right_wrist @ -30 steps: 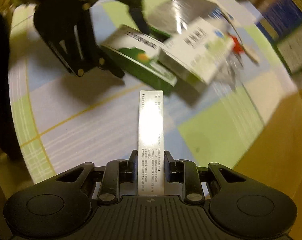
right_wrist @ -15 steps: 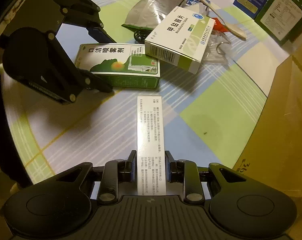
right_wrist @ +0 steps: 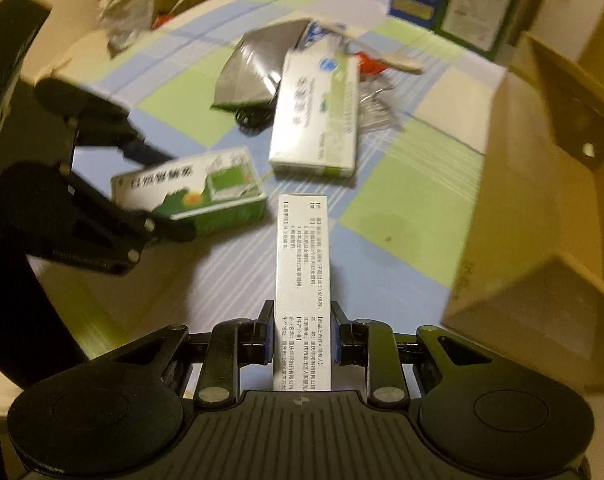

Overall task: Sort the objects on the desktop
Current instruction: 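Grasp the green-and-white box with the left tool while the right tool lifts the white box, then carry both boxes into the cardboard box and open both tools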

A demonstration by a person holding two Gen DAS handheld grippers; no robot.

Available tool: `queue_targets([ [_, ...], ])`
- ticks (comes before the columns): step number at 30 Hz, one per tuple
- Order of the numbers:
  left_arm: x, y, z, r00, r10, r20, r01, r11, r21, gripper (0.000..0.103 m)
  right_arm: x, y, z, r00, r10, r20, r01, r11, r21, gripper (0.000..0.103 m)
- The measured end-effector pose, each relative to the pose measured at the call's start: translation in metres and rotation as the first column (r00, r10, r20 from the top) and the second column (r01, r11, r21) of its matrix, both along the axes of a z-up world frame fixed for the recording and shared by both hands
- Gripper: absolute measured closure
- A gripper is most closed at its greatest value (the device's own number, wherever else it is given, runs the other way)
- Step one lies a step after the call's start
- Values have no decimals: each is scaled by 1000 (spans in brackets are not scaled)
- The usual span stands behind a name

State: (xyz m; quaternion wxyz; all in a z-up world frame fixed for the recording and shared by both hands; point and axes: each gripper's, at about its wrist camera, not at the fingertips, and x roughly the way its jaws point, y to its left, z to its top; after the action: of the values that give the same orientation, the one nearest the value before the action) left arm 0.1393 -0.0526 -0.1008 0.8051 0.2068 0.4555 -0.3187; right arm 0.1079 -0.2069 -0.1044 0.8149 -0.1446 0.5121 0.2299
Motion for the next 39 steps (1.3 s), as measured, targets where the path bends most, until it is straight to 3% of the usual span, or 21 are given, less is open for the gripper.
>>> queue_targets([
  [11,-26,-22,48,997,-21,74,24,999,-36,53,-34,-38,64,983,-145,115,139,989,58,80],
  [20,-24,-44,79,996,-14,86,22,995,-100,53,-46,-77,106,952,-244,182,224,967,124,80],
  [29,4,-114,135,986,-23,164,58,976,-211,53,-2,-143,153,883,-397,249,364,916,170,80],
  [34,26,-166,150,980,-24,196,78,959,-273,53,41,-180,149,862,-462,207,427,884,191,80],
  [39,44,-208,136,974,-48,220,110,953,-282,53,74,-207,133,847,-507,156,477,857,194,80],
])
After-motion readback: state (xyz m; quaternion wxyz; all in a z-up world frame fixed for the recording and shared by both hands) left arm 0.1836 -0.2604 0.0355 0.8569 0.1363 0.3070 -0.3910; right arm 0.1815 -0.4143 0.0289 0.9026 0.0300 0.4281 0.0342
